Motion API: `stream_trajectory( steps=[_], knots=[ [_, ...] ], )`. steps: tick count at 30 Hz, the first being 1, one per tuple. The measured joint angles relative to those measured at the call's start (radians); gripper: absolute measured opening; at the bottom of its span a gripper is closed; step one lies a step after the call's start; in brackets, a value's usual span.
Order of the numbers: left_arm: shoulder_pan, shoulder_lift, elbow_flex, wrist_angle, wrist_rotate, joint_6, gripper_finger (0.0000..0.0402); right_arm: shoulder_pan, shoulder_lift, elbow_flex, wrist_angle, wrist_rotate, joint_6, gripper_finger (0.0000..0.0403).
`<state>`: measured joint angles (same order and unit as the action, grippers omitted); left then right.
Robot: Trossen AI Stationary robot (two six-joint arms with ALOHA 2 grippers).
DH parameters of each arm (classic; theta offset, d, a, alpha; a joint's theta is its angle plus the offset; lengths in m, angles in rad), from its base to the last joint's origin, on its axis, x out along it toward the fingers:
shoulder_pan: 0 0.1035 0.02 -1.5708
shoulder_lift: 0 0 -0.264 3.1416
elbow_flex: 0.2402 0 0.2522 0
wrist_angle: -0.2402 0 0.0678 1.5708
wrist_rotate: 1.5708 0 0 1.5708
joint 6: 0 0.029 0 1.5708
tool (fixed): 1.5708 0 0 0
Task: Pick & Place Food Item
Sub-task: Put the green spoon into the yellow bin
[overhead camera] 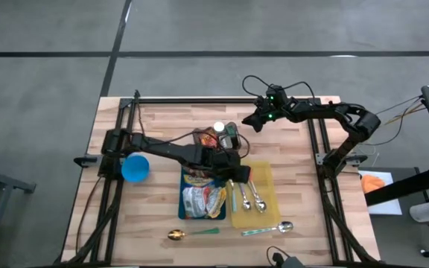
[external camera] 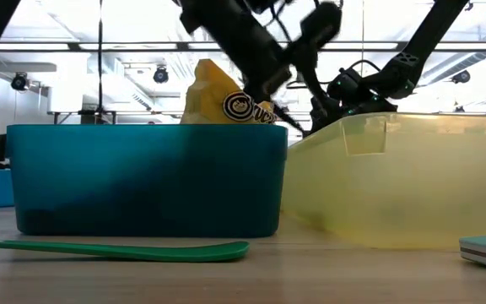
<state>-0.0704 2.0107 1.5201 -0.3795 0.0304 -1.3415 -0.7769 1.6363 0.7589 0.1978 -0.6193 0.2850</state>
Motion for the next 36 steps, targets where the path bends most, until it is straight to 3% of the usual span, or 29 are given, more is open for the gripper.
stream_trajectory(
  steps=[6,12,21,26,36],
  knots=[
    [-0.009,-0.108,0.0,-0.041,-0.186,0.128,0.0164,0.0,0.0,0.0,0.0,0.0,0.0,0.0116],
    [-0.036,-0.209,0.0,-0.064,-0.295,0.286,0.0164,0.0,0.0,0.0,0.0,0.0,0.0,0.0116],
    [-0.19,-0.304,0.0,-0.205,-0.508,0.297,0.0164,0.0,0.0,0.0,0.0,0.0,0.0,0.0116],
    [-0.262,-0.311,0.0,-0.328,-0.514,0.313,0.0164,0.0,0.0,0.0,0.0,0.0,0.0,0.0116],
    [-0.396,-0.311,-0.001,-0.521,-0.418,0.342,0.0164,0.0,0.0,0.0,0.0,0.0,0.0,0.0116]
  ],
)
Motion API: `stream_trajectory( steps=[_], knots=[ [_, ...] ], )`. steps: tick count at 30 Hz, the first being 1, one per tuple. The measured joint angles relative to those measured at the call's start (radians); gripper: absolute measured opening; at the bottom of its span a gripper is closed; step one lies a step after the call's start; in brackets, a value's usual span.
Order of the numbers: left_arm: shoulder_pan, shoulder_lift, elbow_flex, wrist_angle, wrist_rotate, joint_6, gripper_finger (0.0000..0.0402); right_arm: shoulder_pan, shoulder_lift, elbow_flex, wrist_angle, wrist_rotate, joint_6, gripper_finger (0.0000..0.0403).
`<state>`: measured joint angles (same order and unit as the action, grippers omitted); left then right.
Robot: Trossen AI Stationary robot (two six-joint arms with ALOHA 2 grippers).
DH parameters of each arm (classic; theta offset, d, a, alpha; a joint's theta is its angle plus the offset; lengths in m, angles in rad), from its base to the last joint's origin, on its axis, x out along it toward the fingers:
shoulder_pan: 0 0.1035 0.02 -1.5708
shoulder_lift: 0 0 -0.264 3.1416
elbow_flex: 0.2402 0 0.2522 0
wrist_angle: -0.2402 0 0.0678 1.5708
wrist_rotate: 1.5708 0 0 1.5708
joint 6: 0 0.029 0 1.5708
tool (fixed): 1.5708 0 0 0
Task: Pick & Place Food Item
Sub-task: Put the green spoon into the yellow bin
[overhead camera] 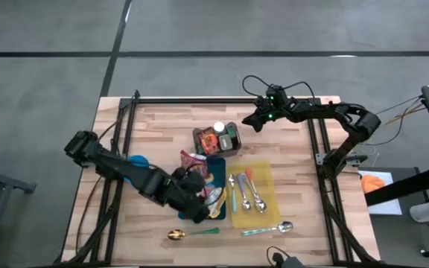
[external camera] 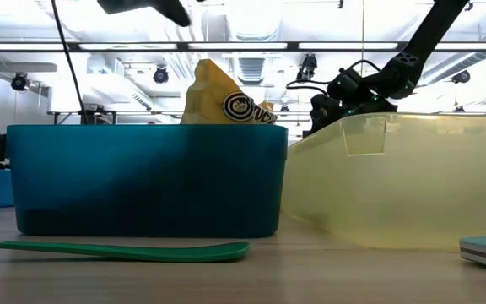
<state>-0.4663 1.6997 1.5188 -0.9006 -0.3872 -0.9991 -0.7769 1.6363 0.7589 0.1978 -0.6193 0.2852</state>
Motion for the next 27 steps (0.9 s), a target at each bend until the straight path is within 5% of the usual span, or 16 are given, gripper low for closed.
stream_trajectory(
  steps=[11,27],
  knots=[
    [-0.108,-0.016,-0.008,-0.03,0.048,0.082,0.0164,0.0,0.0,0.0,0.0,0.0,0.0,0.0116],
    [-0.18,-0.014,-0.248,0.321,0.18,-0.012,0.0164,0.0,0.0,0.0,0.0,0.0,0.0,0.0116]
  ],
)
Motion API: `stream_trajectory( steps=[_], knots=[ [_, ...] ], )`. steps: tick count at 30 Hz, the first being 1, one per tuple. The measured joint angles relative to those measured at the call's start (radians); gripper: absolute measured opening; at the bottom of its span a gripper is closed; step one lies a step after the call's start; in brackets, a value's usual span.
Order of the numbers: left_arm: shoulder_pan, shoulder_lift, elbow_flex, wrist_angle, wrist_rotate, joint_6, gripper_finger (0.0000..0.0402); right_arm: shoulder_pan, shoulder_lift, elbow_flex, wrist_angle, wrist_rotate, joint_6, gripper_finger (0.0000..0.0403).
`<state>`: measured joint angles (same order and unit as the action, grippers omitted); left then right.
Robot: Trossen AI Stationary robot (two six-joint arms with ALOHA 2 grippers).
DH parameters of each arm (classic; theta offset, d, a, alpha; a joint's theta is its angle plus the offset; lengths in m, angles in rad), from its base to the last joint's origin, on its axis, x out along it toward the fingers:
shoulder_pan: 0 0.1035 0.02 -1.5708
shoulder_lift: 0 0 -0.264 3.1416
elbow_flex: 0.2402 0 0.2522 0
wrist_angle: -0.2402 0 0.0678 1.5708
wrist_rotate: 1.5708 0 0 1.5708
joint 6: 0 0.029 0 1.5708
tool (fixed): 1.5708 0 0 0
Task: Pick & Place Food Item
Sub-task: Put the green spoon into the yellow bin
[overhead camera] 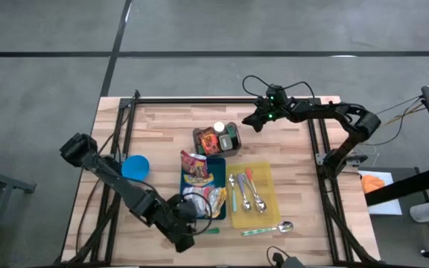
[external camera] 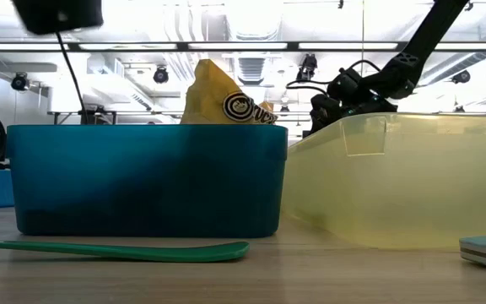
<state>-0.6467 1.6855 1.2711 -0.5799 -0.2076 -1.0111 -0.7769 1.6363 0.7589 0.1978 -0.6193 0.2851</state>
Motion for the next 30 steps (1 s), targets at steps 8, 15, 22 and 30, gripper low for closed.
stream_trajectory(
  steps=[8,15,22,30],
  knots=[
    [-0.024,0.0,-0.107,0.165,0.077,-0.036,0.0164,0.0,0.0,0.0,0.0,0.0,0.0,0.0116],
    [-0.062,0.031,-0.113,0.176,0.071,-0.073,0.0164,0.0,0.0,0.0,0.0,0.0,0.0,0.0116],
    [-0.073,0.094,-0.105,0.191,0.05,-0.091,0.0164,0.0,0.0,0.0,0.0,0.0,0.0,0.0116],
    [-0.079,0.152,-0.103,0.193,0.044,-0.123,0.0164,0.0,0.0,0.0,0.0,0.0,0.0,0.0116]
  ],
)
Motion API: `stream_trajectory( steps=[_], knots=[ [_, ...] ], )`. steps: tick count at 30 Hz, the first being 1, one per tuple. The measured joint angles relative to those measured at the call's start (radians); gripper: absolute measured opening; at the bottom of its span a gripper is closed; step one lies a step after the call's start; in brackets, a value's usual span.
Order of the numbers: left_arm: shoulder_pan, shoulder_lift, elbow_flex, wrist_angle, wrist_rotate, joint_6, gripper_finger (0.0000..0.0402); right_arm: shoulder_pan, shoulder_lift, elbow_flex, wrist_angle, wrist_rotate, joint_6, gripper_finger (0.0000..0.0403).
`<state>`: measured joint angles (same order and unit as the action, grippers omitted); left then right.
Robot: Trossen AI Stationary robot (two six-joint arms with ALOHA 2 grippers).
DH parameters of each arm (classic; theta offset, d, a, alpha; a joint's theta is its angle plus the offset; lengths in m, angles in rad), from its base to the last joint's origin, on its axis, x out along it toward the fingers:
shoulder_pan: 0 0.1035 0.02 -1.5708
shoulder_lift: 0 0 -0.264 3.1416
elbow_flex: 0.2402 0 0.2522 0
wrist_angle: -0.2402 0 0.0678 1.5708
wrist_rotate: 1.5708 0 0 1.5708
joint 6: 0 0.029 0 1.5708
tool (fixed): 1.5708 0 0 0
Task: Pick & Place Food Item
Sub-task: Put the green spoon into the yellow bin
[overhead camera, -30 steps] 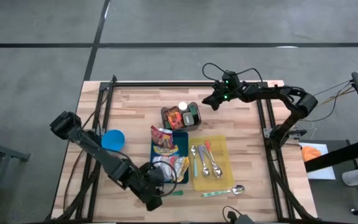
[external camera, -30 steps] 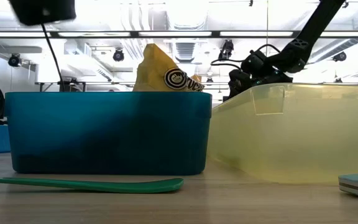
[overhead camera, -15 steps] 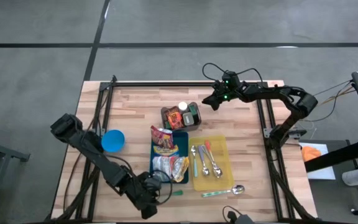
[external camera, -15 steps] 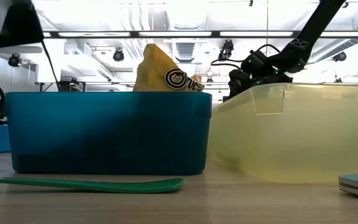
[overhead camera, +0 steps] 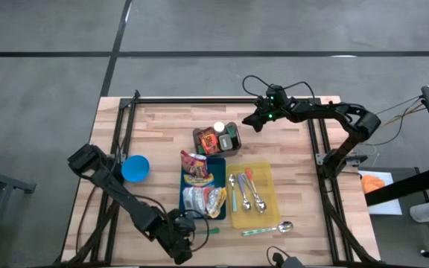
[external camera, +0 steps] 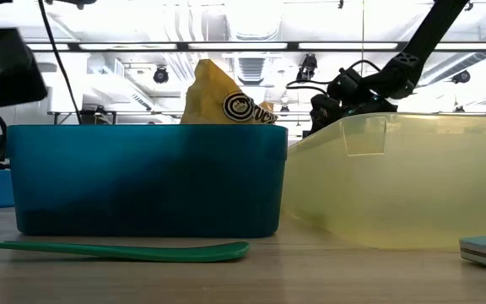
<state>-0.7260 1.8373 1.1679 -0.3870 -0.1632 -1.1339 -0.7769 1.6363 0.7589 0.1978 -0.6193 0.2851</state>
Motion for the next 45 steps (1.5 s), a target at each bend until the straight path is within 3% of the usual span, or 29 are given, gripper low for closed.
stream_trajectory(
  steps=[18,33,45],
  knots=[
    [-0.007,0.095,-0.001,-0.01,-0.057,0.201,0.0164,0.0,0.0,0.0,0.0,0.0,0.0,0.0116],
    [-0.006,0.052,0.0,-0.033,-0.066,0.143,0.0164,0.0,0.0,0.0,0.0,0.0,0.0,0.0116],
    [-0.006,0.045,-0.052,-0.032,-0.088,0.192,0.0164,0.0,0.0,0.0,0.0,0.0,0.0,0.0116]
  ],
)
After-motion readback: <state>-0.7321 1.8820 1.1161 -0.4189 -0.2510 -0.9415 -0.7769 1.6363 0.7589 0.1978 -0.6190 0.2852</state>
